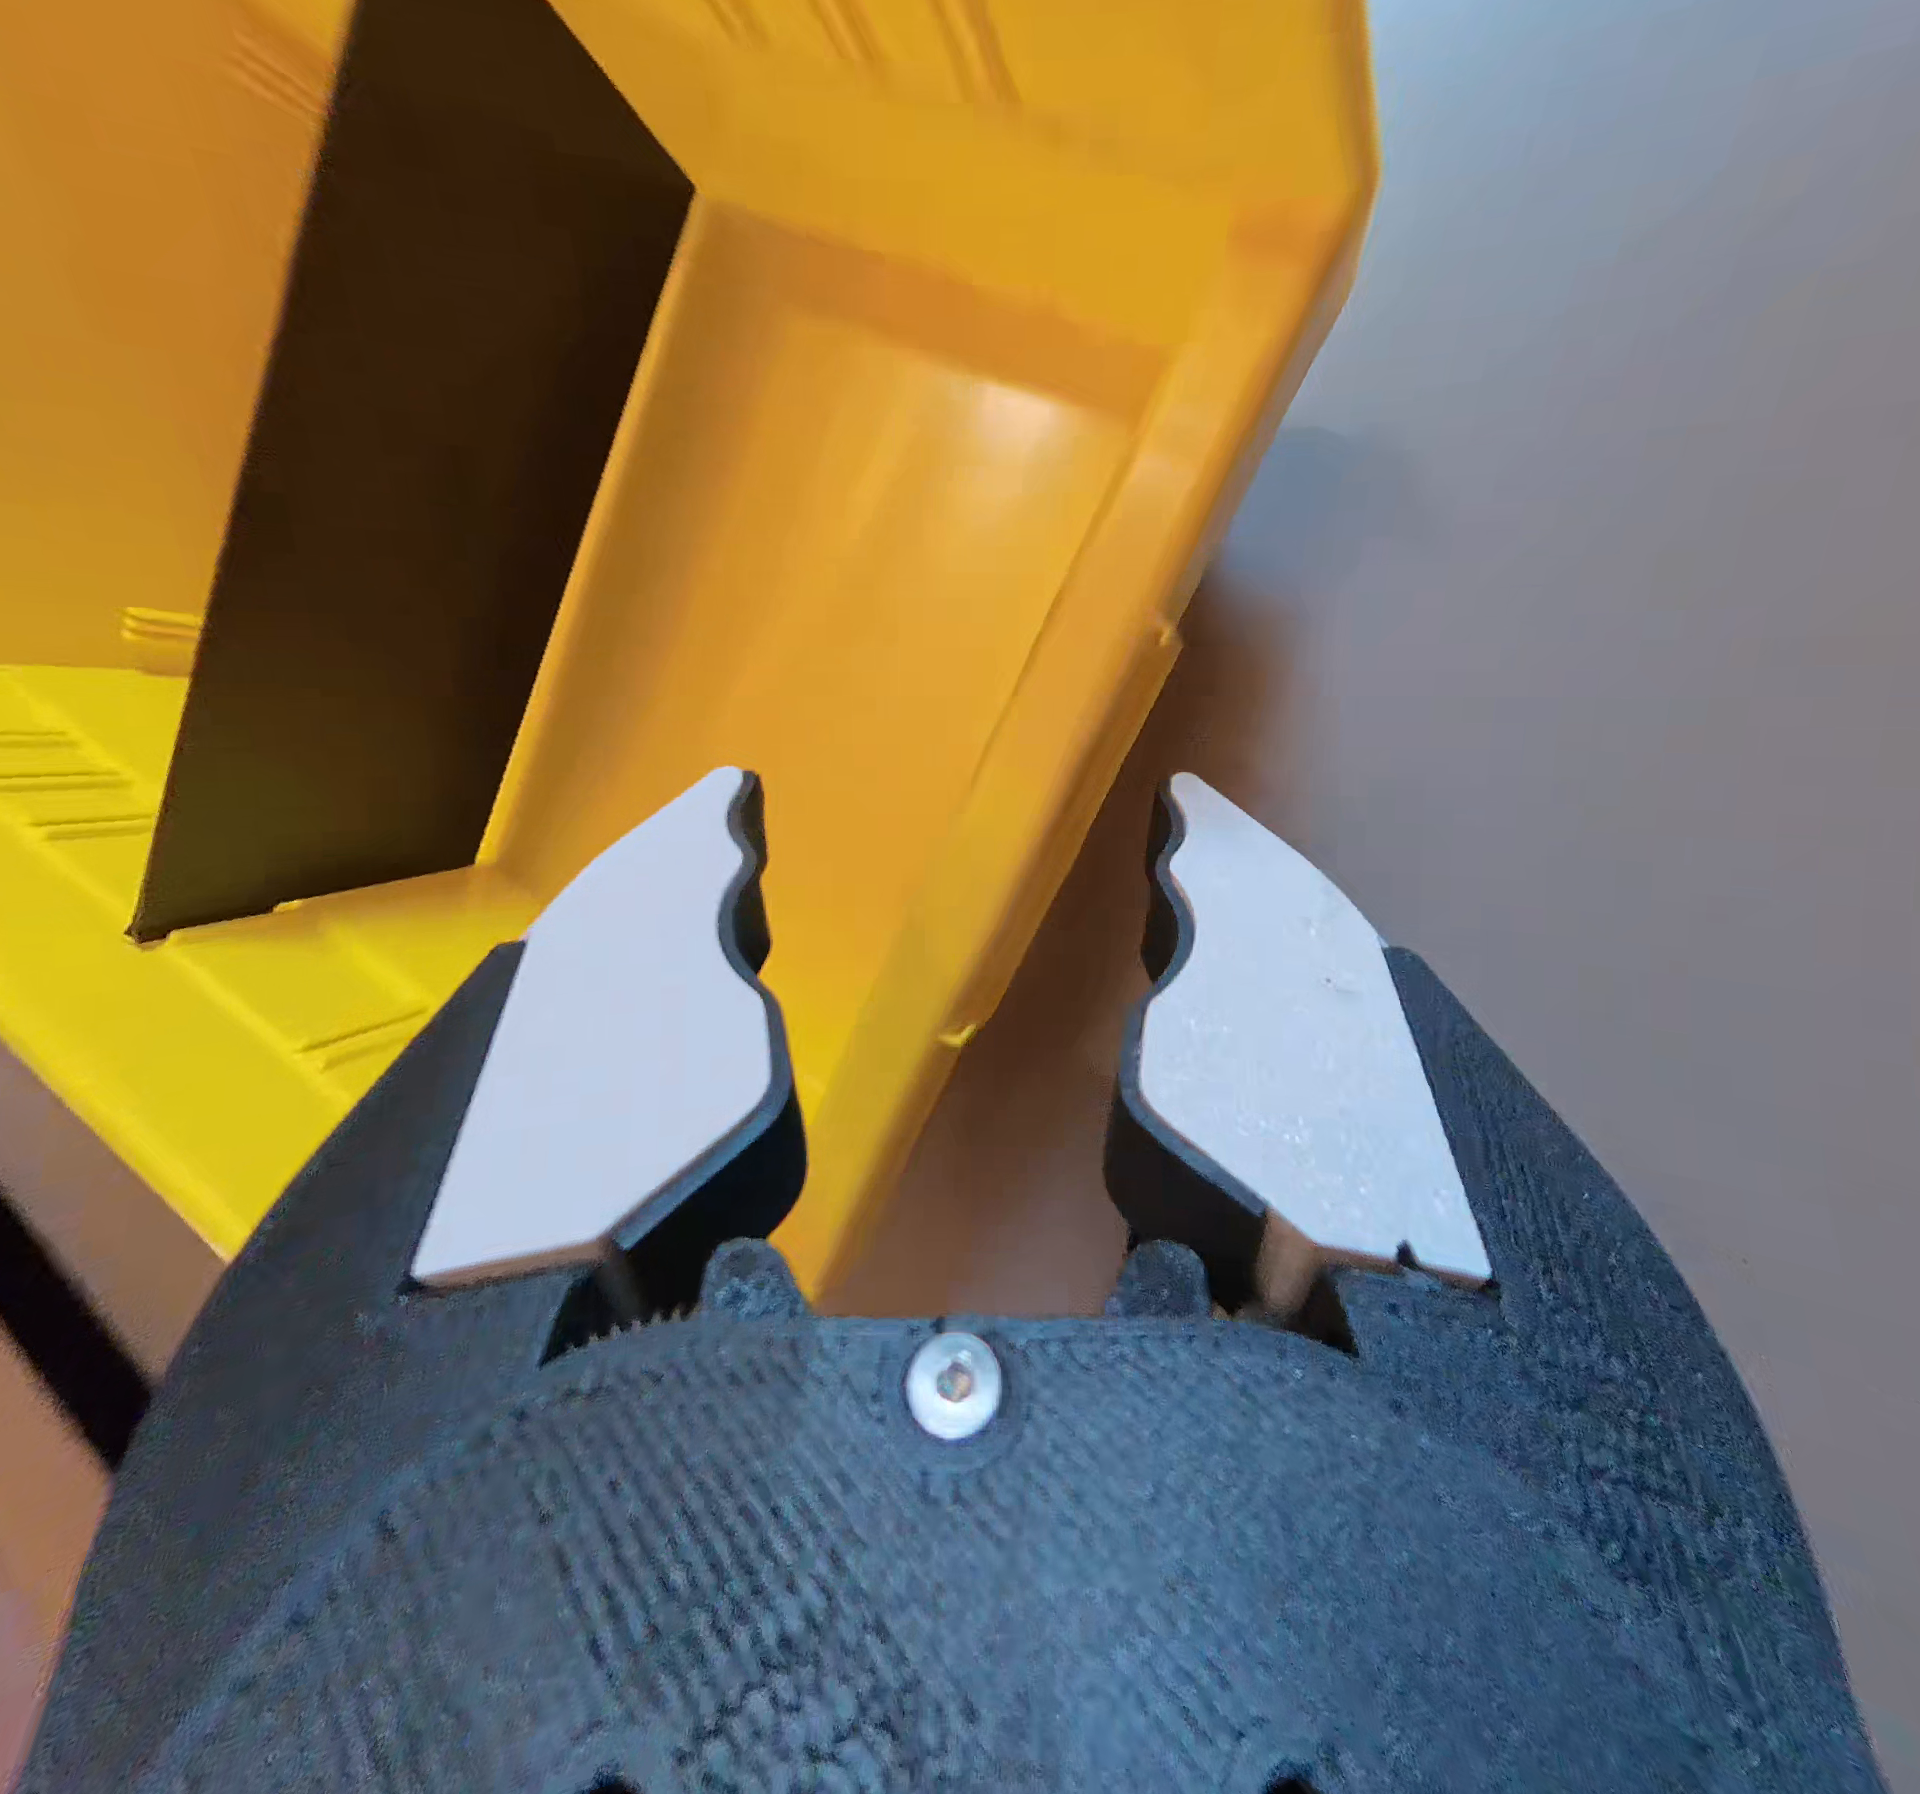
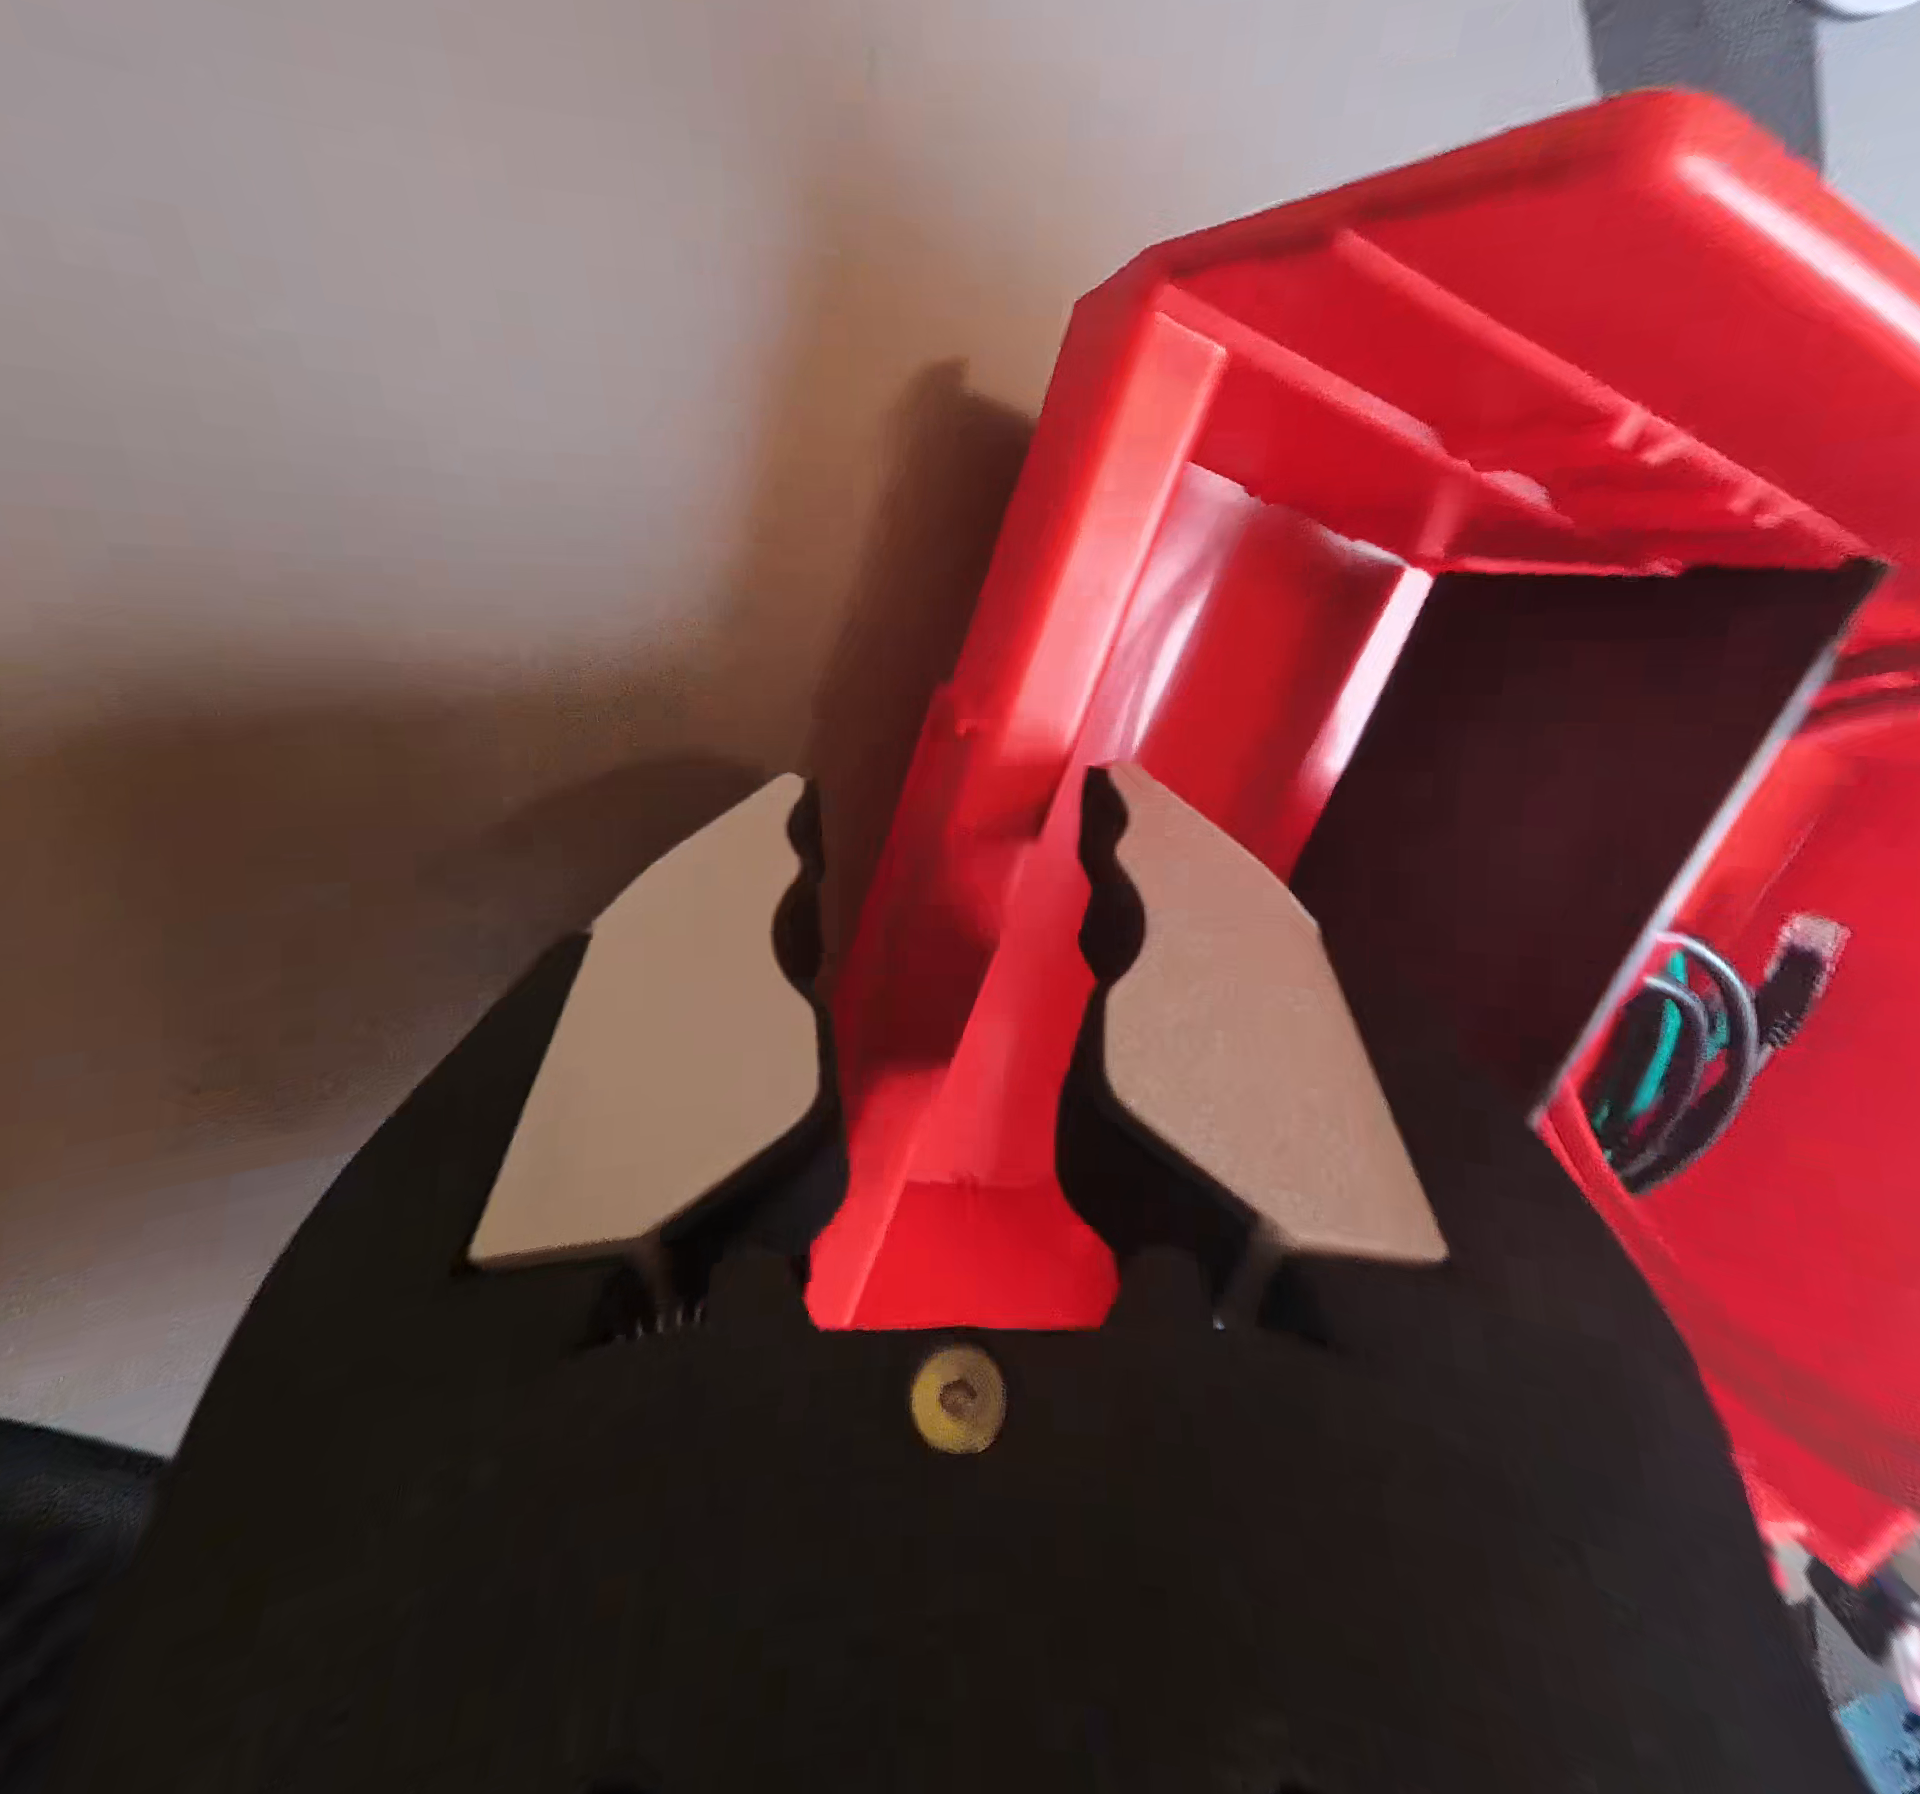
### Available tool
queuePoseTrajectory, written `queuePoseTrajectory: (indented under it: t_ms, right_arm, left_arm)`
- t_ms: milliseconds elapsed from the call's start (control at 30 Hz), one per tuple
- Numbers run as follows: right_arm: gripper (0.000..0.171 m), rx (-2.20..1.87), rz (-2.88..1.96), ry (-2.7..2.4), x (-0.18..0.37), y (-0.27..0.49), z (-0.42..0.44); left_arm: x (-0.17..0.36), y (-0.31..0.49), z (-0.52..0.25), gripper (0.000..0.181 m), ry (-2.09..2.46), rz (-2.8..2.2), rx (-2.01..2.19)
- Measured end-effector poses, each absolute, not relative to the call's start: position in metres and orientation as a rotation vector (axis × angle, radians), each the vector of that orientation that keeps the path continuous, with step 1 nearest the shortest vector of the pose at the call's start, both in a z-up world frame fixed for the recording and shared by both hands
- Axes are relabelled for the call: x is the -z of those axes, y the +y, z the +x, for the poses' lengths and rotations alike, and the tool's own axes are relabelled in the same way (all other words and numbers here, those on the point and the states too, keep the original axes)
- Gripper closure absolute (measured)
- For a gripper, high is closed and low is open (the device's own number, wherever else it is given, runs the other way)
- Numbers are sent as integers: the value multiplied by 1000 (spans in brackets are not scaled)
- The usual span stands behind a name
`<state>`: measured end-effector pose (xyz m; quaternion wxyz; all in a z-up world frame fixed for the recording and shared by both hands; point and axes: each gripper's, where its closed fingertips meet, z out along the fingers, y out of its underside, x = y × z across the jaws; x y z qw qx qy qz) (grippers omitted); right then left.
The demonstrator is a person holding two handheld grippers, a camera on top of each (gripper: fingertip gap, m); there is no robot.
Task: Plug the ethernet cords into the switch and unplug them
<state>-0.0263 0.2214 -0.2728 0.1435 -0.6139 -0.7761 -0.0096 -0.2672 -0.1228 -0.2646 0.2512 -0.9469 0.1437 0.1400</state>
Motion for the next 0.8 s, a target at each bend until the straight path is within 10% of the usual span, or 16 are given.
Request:
queuePoseTrajectory:
  t_ms: [33, 333, 800]
  right_arm:
    - [133, 55, -1765, -2249, 280, 223, -29]
    - [141, 204, -1407, -2380, 282, 188, 14]
    - [138, -21, -1072, -2250, 277, 67, 106]
  left_arm:
    - [270, -126, -273, 111, 428, -2618, -430]
    - [292, -111, -264, 147, 672, -2534, -473]
    - [289, -20, -153, 148, 979, -2304, -482]
